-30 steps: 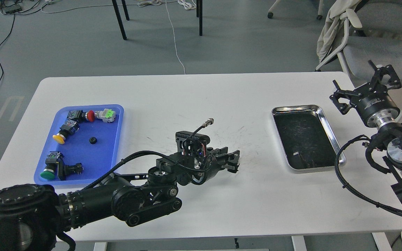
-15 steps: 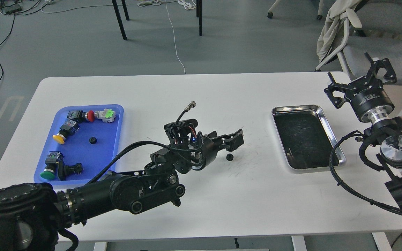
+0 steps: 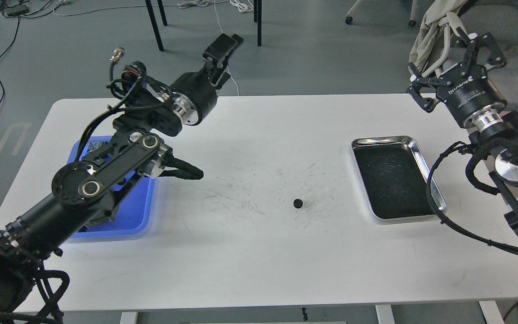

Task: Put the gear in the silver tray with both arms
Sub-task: 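Open the left gripper to set the gear down, withdraw left arm, then reach the right gripper to the black gear and grasp it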

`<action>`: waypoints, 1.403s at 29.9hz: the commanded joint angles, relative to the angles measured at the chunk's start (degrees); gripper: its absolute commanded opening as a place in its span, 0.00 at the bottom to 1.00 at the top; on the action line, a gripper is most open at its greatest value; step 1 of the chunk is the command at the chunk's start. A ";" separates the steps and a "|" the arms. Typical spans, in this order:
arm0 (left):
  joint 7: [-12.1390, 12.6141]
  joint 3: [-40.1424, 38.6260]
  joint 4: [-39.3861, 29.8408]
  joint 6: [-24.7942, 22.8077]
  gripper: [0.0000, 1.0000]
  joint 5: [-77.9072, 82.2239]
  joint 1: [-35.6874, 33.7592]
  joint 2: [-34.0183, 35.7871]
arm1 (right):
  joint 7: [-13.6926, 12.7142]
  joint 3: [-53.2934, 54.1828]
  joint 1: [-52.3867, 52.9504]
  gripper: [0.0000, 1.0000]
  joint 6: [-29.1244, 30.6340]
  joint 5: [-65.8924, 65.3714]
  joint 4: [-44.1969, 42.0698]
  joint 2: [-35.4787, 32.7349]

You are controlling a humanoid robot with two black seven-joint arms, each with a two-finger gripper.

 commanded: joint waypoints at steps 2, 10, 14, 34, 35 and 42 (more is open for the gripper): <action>-6.66 -3.22 3.39 -0.02 0.98 -13.12 3.03 4.81 | -0.08 -5.00 3.25 1.00 -0.03 -0.47 1.27 -3.81; -12.12 -4.98 11.03 -0.64 0.98 -27.71 6.64 6.23 | -0.35 -39.68 27.93 1.00 -0.12 -1.09 1.44 -12.25; -13.96 -4.98 12.01 -1.25 0.98 -33.00 6.82 6.58 | -3.15 -55.16 39.10 1.00 -0.03 -3.72 3.54 -12.61; -17.92 -5.07 12.01 -2.57 0.98 -33.45 10.42 8.95 | -13.71 -96.76 62.06 0.99 1.55 -21.22 8.04 14.79; -18.18 -5.16 12.01 -2.49 0.98 -33.45 10.42 8.95 | -13.71 -98.25 62.33 0.99 2.33 -21.31 7.69 16.73; -19.59 -6.91 11.92 -2.49 0.98 -33.45 10.42 8.86 | -13.97 -104.16 62.16 0.99 7.17 -21.74 4.08 23.86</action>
